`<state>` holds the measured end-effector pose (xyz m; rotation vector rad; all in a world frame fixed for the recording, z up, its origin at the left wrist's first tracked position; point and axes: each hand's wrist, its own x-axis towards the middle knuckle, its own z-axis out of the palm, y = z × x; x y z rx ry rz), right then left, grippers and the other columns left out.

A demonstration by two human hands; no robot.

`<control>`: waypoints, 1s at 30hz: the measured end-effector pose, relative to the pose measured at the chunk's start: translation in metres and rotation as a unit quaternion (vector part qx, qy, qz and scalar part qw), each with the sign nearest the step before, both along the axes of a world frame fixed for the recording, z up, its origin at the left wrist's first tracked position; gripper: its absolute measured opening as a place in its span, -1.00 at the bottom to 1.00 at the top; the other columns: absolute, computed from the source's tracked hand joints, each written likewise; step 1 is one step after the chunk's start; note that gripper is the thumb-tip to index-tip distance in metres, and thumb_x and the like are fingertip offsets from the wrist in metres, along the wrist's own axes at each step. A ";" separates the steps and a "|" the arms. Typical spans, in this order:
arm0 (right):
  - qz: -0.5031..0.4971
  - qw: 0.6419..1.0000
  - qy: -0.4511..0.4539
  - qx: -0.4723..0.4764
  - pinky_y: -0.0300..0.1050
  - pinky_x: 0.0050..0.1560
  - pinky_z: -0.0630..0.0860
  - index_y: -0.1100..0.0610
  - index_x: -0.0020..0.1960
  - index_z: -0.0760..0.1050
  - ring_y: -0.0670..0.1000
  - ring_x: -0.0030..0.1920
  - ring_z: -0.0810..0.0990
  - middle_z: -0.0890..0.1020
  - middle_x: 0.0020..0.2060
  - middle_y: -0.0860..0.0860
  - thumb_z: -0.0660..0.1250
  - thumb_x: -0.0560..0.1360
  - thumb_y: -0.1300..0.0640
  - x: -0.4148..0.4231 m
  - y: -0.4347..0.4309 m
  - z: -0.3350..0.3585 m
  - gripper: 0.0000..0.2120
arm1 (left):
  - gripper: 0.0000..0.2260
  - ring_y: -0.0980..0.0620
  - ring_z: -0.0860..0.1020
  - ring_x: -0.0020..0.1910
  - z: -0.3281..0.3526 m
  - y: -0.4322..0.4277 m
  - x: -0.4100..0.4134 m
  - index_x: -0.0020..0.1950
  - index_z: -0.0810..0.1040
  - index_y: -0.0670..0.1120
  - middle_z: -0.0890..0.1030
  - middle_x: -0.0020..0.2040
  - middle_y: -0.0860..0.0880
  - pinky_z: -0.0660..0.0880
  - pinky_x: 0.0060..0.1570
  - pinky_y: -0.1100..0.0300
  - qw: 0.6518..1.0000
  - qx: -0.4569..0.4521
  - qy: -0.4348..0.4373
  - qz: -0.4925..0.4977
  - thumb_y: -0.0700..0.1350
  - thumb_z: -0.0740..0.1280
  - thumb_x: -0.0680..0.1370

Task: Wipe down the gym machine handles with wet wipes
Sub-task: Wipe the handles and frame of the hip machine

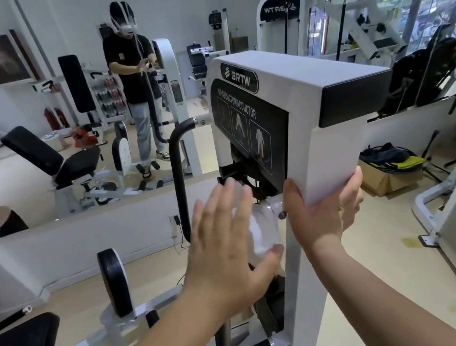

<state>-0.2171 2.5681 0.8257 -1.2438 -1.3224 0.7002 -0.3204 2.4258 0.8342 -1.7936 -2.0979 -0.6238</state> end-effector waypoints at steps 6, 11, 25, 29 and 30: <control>-0.003 1.000 -0.003 0.008 0.29 0.49 0.17 0.09 0.64 -0.11 0.23 0.44 0.23 0.27 0.44 0.17 0.42 0.30 -0.30 -0.002 0.002 -0.004 0.14 | -0.39 -0.04 0.47 0.31 -0.028 0.015 -0.007 0.60 0.24 -0.10 0.44 0.43 -0.02 0.52 0.24 0.04 0.998 0.021 -0.057 0.008 0.27 0.07 0.67; -0.009 1.000 -0.001 0.020 0.32 0.46 0.18 0.10 0.64 -0.11 0.25 0.43 0.24 0.28 0.41 0.18 0.41 0.31 -0.31 -0.004 0.004 -0.007 0.14 | -0.65 -0.04 0.53 -0.20 -0.020 0.035 -0.014 0.27 0.51 -0.11 0.54 -0.04 0.00 0.33 -0.37 0.18 0.996 0.073 0.042 0.043 0.08 0.08 0.70; 0.010 1.000 -0.005 0.001 0.32 0.49 0.18 0.04 0.63 -0.16 0.22 0.42 0.23 0.24 0.43 0.13 0.40 0.31 -0.31 0.000 -0.001 -0.001 0.13 | -0.62 0.09 0.52 -0.51 0.042 0.083 -0.013 -0.21 0.40 -0.16 0.49 -0.39 -0.03 0.52 -0.47 0.29 0.822 -0.124 -0.546 0.104 0.00 0.13 0.74; 0.004 1.000 -0.002 0.004 0.33 0.47 0.20 0.06 0.63 -0.14 0.23 0.41 0.25 0.26 0.41 0.14 0.40 0.31 -0.30 -0.001 -0.004 0.000 0.13 | -0.71 -0.09 0.48 -0.26 -0.001 0.047 0.000 -0.08 0.49 -0.03 0.52 -0.21 0.01 0.46 -0.27 0.03 0.990 0.052 -0.099 0.087 0.01 0.07 0.72; 0.005 1.000 -0.001 0.004 0.32 0.47 0.20 0.06 0.64 -0.14 0.23 0.41 0.25 0.26 0.41 0.14 0.40 0.31 -0.30 -0.001 -0.004 0.001 0.13 | -0.68 -0.06 0.45 -0.27 -0.010 0.041 0.004 -0.07 0.52 -0.03 0.50 -0.21 0.03 0.41 -0.30 0.05 0.991 0.083 -0.085 0.068 0.03 0.07 0.73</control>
